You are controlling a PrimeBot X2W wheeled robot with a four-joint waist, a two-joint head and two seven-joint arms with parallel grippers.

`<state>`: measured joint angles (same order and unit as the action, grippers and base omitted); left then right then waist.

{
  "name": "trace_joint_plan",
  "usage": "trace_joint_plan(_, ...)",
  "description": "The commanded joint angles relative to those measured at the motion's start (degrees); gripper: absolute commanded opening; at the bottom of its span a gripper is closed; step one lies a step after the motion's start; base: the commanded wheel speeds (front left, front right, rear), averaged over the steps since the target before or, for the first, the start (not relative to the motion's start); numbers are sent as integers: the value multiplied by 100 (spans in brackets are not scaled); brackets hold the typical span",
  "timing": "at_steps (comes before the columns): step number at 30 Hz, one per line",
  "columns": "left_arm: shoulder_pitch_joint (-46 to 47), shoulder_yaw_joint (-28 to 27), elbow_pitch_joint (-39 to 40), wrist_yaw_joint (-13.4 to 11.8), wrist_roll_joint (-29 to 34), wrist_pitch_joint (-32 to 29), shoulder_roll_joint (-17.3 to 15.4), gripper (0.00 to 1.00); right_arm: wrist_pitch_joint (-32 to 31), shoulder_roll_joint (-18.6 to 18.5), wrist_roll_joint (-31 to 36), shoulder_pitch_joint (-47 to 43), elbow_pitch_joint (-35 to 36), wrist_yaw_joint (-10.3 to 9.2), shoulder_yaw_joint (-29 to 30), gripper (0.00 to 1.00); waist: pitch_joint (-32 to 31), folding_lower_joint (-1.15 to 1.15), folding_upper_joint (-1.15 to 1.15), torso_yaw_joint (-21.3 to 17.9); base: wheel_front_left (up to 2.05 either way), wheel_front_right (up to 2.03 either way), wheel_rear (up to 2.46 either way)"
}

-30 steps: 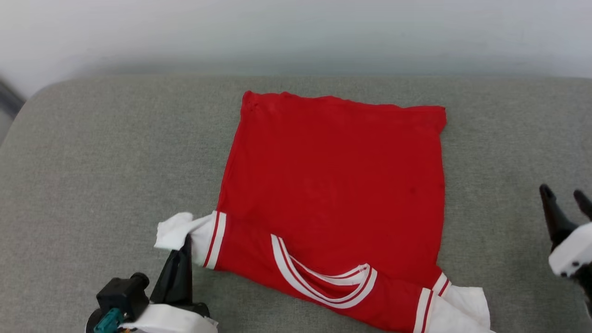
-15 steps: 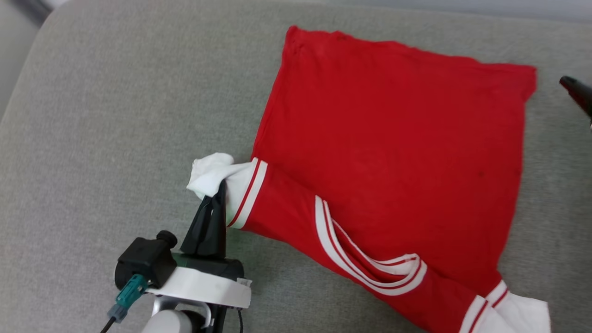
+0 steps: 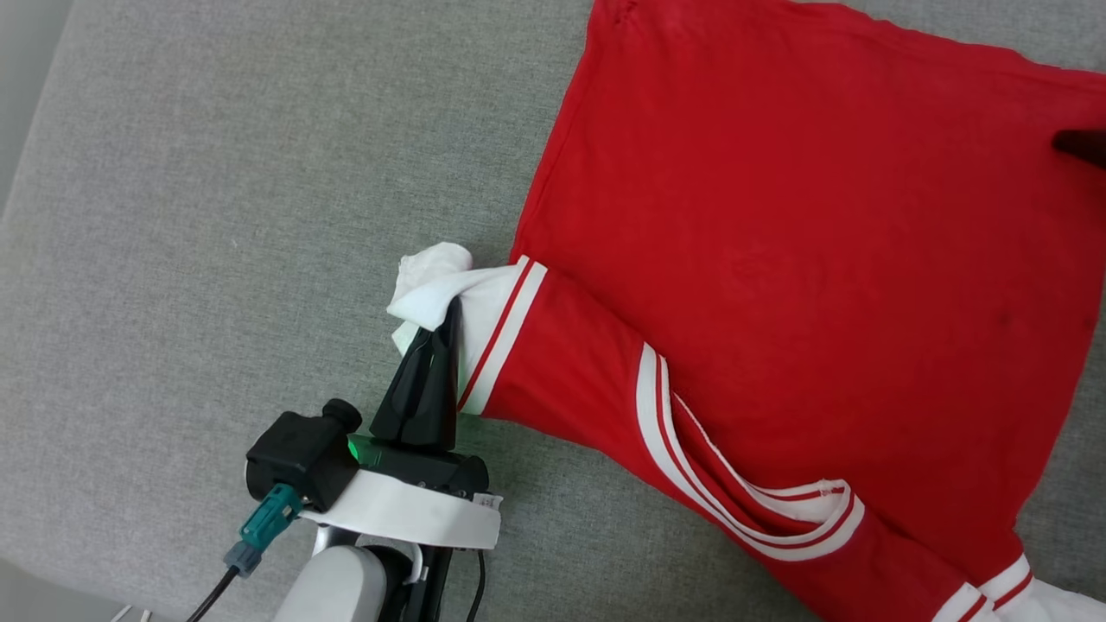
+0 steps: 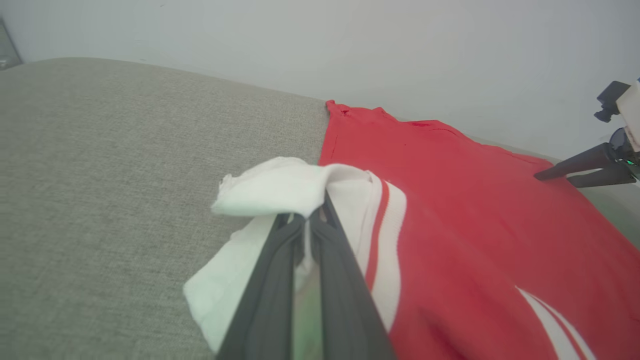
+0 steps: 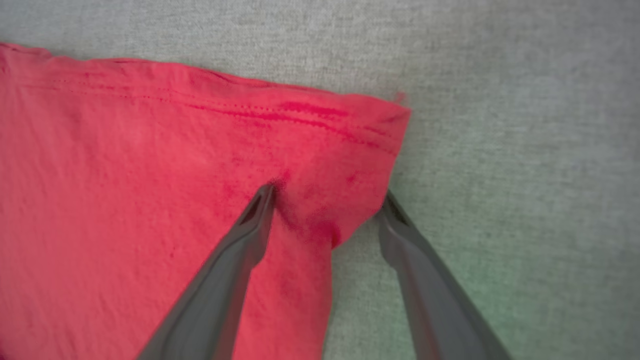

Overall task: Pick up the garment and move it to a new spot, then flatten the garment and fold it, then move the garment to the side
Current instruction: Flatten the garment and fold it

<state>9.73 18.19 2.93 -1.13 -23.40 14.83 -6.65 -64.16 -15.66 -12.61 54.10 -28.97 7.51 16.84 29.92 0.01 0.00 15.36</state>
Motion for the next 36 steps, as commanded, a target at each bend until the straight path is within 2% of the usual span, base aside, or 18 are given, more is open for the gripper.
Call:
trace_joint_plan(1,53,-8,-25,28,47,36,35,0,-192,177,97,-259,-291,-5,63,100,30,-1,0,39,0,0,0)
trace_joint_plan(2,56,-9,-36,36,54,37,44,0,-235,215,128,-304,-323,-5,93,77,28,-1,0,45,0,0,0)
trace_joint_plan(3,58,-12,-47,45,64,39,54,0,-242,241,136,-327,-324,-5,111,19,24,-1,0,50,0,0,0)
trace_joint_plan(4,58,-18,-56,43,60,41,62,0,-242,257,153,-347,-314,-5,103,0,15,-1,0,52,0,0,0)
trace_joint_plan(7,37,-51,-97,62,58,45,71,0,-63,192,100,-276,-146,-3,-40,0,-55,-1,0,32,0,0,0)
trace_joint_plan(12,-39,-99,-189,76,51,47,61,0,269,-144,43,-129,111,-4,-340,0,-251,-1,0,-36,0,0,0)
trace_joint_plan(20,-367,-333,-460,28,-55,43,-111,0,513,-894,-418,-548,764,-4,-1068,0,-1071,-1,0,-459,0,0,0)
trace_joint_plan(27,-674,-583,-648,-94,-189,8,-278,0,358,-1367,-911,-1995,1850,-4,-1257,0,-1709,-1,0,-1010,0,0,0)
trace_joint_plan(29,-724,-637,-658,-115,-203,1,-312,0,331,-1388,-983,-2242,1994,-4,-1214,0,-1772,-1,0,-1119,0,0,0)
trace_joint_plan(32,-837,-748,-697,-176,-263,-23,-388,0,259,-1466,-1152,-3127,2456,-4,-1069,0,-1909,-1,0,-1379,0,0,0)
trace_joint_plan(36,-975,-899,-808,-206,-333,-36,-510,0,205,-1333,-1264,-4402,2893,-4,-867,0,-2084,-1,0,-1689,0,0,0)
